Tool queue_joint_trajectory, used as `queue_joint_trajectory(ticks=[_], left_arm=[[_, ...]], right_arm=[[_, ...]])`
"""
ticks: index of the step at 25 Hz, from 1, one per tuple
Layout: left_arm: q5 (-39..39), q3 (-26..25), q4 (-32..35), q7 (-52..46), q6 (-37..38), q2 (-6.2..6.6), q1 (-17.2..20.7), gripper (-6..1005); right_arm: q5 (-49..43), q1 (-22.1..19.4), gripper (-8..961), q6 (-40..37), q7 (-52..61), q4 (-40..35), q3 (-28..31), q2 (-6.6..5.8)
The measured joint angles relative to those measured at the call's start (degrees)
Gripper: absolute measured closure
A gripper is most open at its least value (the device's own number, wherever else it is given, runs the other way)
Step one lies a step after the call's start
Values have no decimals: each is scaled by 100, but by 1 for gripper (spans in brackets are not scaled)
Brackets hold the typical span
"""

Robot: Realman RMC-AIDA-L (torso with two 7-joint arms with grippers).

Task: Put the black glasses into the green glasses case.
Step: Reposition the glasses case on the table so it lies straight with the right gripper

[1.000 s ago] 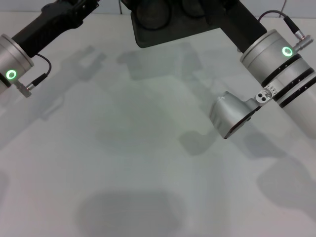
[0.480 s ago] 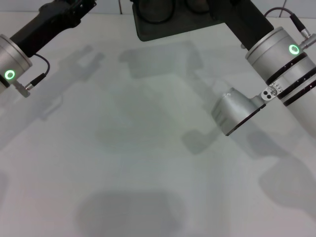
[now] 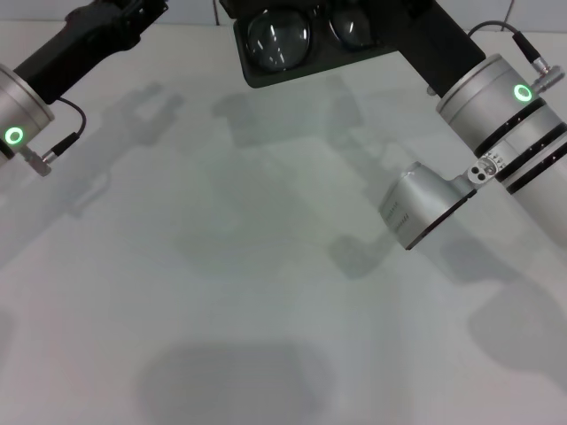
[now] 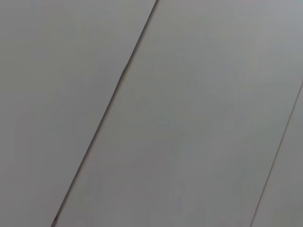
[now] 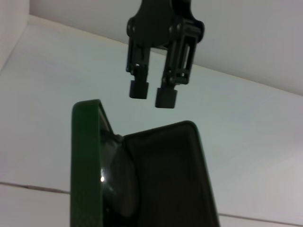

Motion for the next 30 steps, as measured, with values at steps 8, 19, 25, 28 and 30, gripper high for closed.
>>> queue_joint_trajectory(ticks=[8, 19, 25, 28, 30], left_arm=[[-7, -1, 3, 0, 8, 1, 28, 323], [-148, 0, -10, 38, 1, 46, 68, 319], [-123, 1, 3, 60, 0, 51, 15, 317], [-117, 0, 3, 77, 0, 43, 17, 316], [-111, 0, 4, 110, 0, 39, 28, 315]], right_arm=[[191, -53, 867, -507, 639, -102, 46, -5], [882, -437, 843, -2246, 1360, -626, 106, -7], [860, -324, 829, -2279, 1359, -254, -149, 0], [869, -276, 822, -2220, 1354, -161, -279, 1], [873, -289, 818, -2201, 1356, -163, -311, 1]])
